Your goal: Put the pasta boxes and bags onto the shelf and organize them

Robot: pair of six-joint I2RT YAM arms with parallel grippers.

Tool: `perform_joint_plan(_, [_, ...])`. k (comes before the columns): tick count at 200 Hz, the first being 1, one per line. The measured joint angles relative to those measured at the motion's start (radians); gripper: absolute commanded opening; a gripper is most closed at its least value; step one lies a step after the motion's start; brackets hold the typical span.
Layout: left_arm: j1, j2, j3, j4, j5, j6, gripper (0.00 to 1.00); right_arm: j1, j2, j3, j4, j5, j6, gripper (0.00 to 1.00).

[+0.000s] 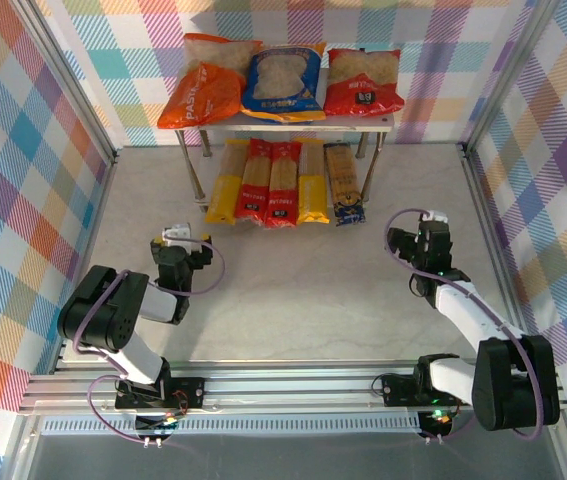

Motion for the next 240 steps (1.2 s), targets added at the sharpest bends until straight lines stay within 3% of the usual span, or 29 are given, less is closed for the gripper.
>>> perform_joint_plan(82, [0.004,-0.01,0.004,-0.048,0.024,-0.015,1.0,-0.025,0.209,-0.061,0.27,-0.037,-0.084,0.99])
perform_joint_plan(149, [0.004,-0.01,0.004,-0.049,0.029,-0.015,1.0,-0.046,0.349,-0.134,0.62,-0.1,-0.171,0.99])
perform_joint_plan(240, [0.025,-0.01,0.047,-0.138,0.028,-0.046,1.0,-0.059,0.372,-0.133,0.655,-0.142,-0.175,0.99])
